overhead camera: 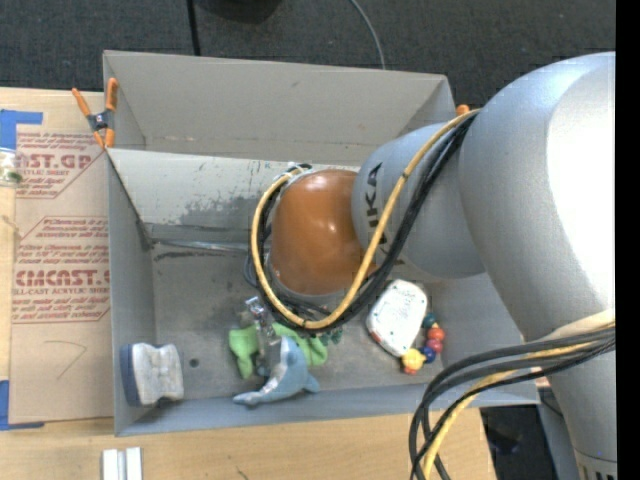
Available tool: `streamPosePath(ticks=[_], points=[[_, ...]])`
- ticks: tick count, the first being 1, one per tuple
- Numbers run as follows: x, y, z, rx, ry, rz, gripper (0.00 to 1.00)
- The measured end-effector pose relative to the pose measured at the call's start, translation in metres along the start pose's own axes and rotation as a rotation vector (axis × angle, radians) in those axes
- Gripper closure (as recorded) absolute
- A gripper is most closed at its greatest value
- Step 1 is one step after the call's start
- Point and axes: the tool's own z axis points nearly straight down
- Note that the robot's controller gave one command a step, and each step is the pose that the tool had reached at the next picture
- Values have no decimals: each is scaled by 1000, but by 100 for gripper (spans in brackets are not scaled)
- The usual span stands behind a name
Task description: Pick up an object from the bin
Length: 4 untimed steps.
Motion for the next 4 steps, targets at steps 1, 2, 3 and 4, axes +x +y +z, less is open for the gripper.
streamPosePath(ticks=[1,2,3,4], points=[[0,0,0,0,0,0,100],[-17,16,-83,1,-10,-35,0],[-15,16,-79,-1,-3,-34,0],[22,24,-1,-1,-11,-141,100]])
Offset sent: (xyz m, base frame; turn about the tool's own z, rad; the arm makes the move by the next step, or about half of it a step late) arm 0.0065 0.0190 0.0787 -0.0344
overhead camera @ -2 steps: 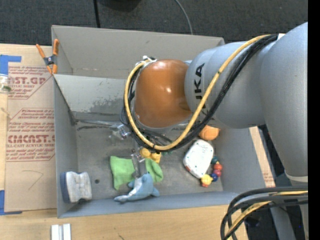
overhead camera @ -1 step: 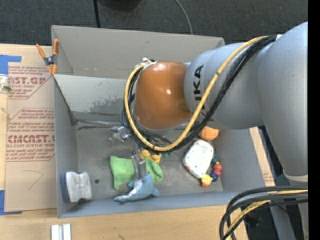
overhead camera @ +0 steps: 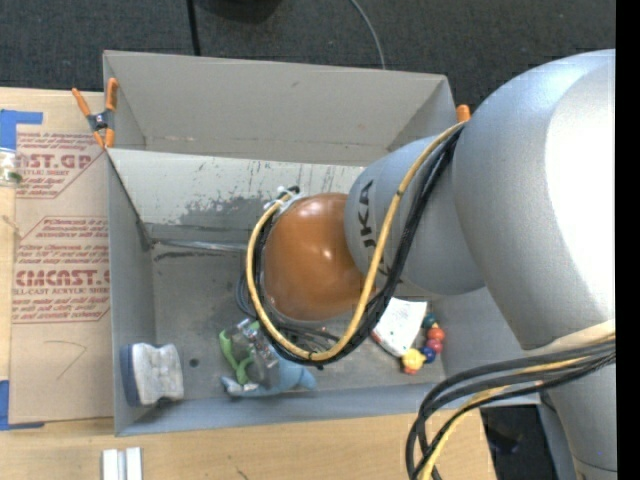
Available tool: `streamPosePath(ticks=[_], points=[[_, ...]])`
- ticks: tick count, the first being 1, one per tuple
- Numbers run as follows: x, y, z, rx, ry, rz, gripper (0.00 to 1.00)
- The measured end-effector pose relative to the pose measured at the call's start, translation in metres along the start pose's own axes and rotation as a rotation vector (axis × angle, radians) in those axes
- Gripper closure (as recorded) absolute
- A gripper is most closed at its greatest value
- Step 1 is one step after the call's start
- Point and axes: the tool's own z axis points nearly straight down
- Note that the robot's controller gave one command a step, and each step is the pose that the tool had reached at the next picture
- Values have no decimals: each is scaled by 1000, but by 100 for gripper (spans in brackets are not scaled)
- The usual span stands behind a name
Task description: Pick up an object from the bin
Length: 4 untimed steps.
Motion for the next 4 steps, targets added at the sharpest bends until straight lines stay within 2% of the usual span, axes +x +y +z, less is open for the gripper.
streamPosePath(ticks=[1,2,3,4], points=[[0,0,0,0,0,0,100],[-5,-4,-32,-2,4,-28,100],[-9,-3,-66,0,-2,-18,100],[-7,-3,-113,-3,7,-21,100]])
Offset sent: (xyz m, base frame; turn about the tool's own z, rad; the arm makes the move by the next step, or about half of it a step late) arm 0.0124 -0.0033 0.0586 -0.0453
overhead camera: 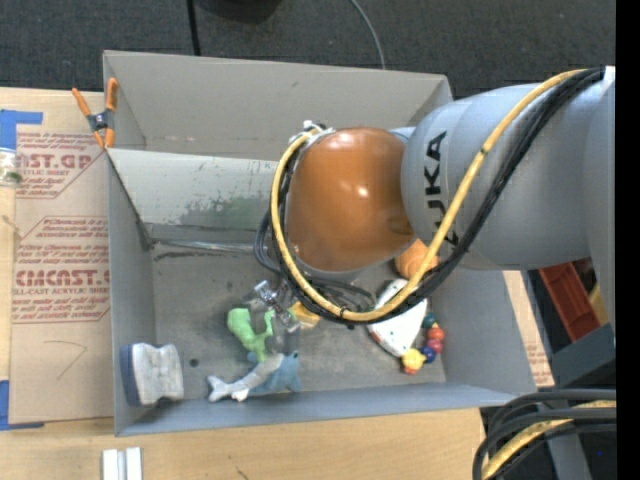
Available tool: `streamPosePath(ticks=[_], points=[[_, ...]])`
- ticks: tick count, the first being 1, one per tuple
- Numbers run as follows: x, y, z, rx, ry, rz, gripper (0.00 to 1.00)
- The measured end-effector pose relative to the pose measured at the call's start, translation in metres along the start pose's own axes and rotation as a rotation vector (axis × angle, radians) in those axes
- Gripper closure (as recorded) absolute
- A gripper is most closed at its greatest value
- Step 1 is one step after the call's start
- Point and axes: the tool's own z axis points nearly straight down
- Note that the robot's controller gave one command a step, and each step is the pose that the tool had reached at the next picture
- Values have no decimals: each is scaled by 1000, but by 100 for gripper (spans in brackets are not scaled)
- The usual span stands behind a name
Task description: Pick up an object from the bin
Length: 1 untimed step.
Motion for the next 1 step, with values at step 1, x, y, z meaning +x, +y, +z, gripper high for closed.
streamPosePath(ticks=[1], points=[[-2,6,-46,3,-9,-47,100]])
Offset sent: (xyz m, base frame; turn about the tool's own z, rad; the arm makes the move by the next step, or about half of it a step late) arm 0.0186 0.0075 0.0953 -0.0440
